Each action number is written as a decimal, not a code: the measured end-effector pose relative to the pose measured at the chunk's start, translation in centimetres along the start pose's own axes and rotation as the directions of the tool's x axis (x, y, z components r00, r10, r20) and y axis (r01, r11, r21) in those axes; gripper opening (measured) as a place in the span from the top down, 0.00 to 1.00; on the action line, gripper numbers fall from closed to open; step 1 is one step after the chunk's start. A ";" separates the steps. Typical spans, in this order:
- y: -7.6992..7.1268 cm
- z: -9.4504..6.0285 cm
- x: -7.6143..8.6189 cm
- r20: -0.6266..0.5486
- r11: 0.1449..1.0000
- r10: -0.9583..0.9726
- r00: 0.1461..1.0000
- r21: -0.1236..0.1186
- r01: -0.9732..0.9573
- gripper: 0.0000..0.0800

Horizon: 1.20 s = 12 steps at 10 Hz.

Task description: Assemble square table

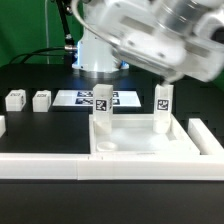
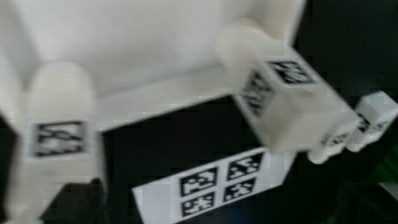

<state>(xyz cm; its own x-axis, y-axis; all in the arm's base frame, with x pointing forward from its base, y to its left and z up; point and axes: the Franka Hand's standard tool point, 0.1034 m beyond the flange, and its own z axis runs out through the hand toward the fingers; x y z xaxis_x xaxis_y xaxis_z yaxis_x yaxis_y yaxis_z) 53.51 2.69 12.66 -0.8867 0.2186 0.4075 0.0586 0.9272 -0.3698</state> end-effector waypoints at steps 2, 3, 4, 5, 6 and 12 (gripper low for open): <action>-3.5 1.1 0.6 -0.003 0.995 0.099 0.995 -0.011 -0.099 0.19; -3.5 1.2 0.5 -0.009 0.982 0.189 0.982 -0.013 -0.189 0.19; -3.3 1.2 0.5 -0.010 0.964 0.265 0.964 -0.011 -0.265 0.19; -3.3 1.3 0.5 -0.011 0.946 0.325 0.946 -0.010 -0.325 0.19; -3.3 1.3 0.5 -0.014 0.920 0.392 0.920 -0.011 -0.392 0.19; -12.1 3.2 4.6 -0.127 0.458 0.881 0.456 -0.008 -0.889 0.19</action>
Offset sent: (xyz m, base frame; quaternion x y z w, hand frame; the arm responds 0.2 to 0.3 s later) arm 0.0000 0.0000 0.0000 0.0000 0.0000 0.1938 0.9810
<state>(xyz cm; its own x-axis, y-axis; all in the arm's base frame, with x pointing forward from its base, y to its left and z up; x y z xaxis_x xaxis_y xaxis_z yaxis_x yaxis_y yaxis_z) 47.28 -8.47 16.30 -0.2940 0.9552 -0.0340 0.8183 0.2332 -0.5253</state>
